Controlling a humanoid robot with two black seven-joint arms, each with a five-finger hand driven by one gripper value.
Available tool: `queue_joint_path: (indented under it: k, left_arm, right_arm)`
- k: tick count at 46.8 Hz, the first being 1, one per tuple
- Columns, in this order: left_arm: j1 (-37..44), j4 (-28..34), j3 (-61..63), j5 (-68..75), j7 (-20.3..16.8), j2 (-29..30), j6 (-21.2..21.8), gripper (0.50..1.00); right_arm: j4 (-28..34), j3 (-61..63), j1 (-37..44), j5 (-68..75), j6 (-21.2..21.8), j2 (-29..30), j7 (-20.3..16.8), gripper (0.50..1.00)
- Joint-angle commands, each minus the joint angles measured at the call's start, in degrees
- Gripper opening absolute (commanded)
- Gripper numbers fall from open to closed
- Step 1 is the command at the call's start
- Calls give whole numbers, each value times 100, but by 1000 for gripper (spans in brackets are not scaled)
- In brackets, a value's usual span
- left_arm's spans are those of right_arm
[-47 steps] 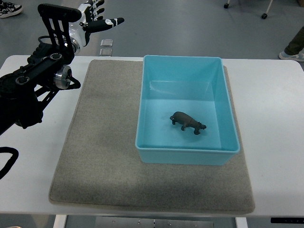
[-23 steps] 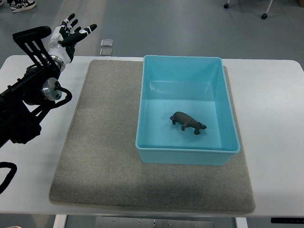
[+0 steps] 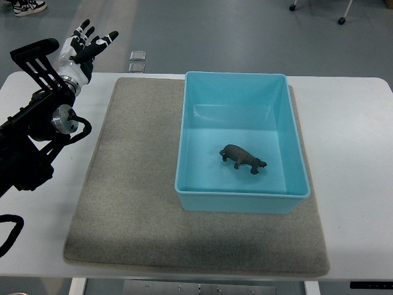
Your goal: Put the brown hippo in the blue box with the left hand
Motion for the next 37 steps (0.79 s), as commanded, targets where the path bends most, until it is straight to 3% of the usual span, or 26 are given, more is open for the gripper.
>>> queue_joint_path:
  k: [1, 37]
  left_arm:
    - [9, 0, -8, -7, 0, 16, -89, 999]
    - [184, -35, -228, -324, 0, 8, -256, 999]
  right_arm:
    - [0, 0, 0, 1, 0, 0, 0, 936]
    - [79, 18, 9, -8, 62, 0, 0, 936]
